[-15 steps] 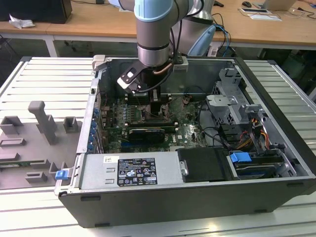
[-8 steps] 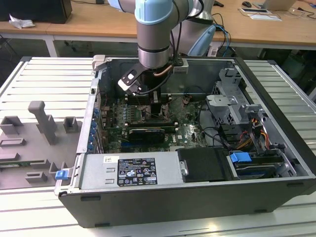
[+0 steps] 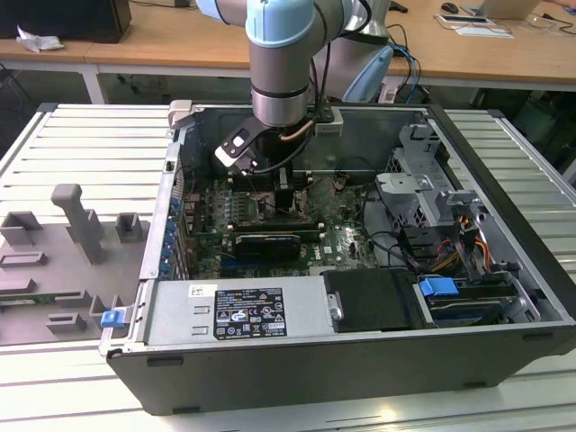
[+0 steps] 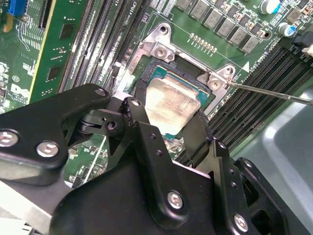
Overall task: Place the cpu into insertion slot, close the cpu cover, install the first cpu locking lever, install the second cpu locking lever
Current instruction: 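Place the cpu into insertion slot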
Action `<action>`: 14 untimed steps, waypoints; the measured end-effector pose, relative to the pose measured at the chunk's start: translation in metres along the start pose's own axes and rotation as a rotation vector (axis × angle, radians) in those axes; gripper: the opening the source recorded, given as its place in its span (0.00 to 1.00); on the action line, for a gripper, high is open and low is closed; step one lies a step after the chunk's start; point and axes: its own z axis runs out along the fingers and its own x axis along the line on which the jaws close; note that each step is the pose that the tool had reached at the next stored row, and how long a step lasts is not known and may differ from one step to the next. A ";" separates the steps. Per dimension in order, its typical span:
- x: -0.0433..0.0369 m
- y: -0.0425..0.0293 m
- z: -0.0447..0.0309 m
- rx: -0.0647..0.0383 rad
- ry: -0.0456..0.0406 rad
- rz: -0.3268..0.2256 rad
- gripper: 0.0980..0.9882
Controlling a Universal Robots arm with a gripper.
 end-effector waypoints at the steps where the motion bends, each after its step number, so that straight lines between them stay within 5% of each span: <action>1: 0.0000 0.0000 0.0000 0.000 0.0001 0.000 0.49; 10: 0.0000 0.0000 0.0007 0.000 0.0002 0.000 0.49; 14: 0.0000 -0.0001 0.0014 0.000 0.0000 0.000 0.58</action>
